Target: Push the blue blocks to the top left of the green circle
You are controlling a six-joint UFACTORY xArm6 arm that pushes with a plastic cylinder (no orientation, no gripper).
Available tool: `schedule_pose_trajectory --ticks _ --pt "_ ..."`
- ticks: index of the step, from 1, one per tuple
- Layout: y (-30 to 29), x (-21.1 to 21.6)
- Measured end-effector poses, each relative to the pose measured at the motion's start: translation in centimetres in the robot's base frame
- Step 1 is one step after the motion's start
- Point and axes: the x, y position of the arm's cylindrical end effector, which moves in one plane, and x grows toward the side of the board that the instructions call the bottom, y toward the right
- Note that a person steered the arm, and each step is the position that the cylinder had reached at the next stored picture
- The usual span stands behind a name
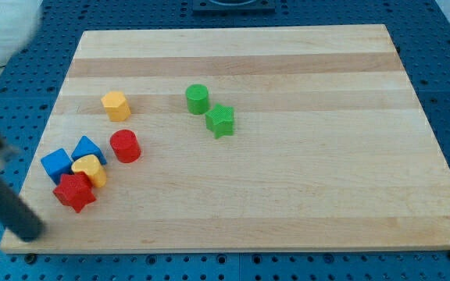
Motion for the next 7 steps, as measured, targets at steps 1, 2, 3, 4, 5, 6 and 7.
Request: schedule_pose_trajectory --ticks 1,2,3,4,5,6,7 --pt "-0.9 -1.1" --pt "-0.9 -6.0" --pt "-0.7 -6.8" --pt "2.0 -6.7" --pt "3.9 -10.4" --pt "7.0 -10.9" --pt "10.5 -11.4"
